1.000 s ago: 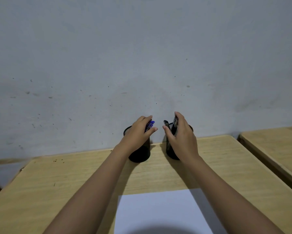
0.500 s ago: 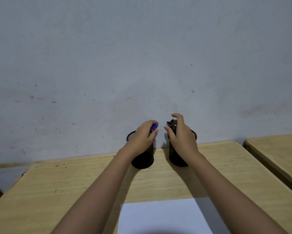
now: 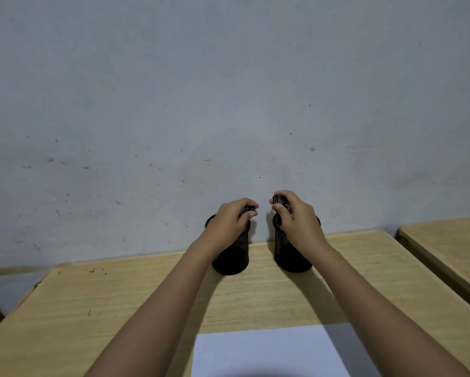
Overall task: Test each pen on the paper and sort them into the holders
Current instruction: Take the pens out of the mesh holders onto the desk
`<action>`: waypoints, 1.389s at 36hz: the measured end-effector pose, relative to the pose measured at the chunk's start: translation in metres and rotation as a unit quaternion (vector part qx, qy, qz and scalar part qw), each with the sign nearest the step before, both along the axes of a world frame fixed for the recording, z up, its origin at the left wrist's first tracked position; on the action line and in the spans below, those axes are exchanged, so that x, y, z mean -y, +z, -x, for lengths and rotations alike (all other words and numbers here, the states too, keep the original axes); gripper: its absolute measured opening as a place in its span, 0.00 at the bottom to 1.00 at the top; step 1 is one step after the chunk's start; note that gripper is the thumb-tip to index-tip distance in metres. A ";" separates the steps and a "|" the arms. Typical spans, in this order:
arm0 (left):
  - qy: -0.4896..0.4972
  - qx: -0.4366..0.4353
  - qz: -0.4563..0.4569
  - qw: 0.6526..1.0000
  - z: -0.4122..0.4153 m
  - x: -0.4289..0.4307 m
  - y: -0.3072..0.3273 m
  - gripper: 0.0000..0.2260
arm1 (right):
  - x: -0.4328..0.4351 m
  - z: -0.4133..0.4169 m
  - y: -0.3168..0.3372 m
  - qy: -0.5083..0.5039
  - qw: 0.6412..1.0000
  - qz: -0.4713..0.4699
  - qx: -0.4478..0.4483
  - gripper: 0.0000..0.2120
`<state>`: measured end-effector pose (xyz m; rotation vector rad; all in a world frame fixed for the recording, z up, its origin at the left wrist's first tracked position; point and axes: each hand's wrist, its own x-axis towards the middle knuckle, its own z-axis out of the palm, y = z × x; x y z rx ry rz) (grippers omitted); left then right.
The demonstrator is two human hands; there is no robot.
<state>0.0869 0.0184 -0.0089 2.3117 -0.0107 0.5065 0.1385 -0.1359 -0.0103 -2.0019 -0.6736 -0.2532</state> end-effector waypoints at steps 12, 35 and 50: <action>-0.012 0.005 0.016 1.000 0.004 -0.006 0.002 0.10 | -0.007 0.000 0.001 -0.032 0.999 0.002 0.017 0.08; 0.010 0.146 0.151 0.978 0.026 0.016 0.062 0.07 | 0.014 0.014 0.045 -0.017 0.987 -0.160 0.003 0.06; -0.056 0.203 0.142 0.967 0.128 0.026 0.140 0.07 | 0.040 0.098 0.116 0.077 0.966 -0.203 0.139 0.07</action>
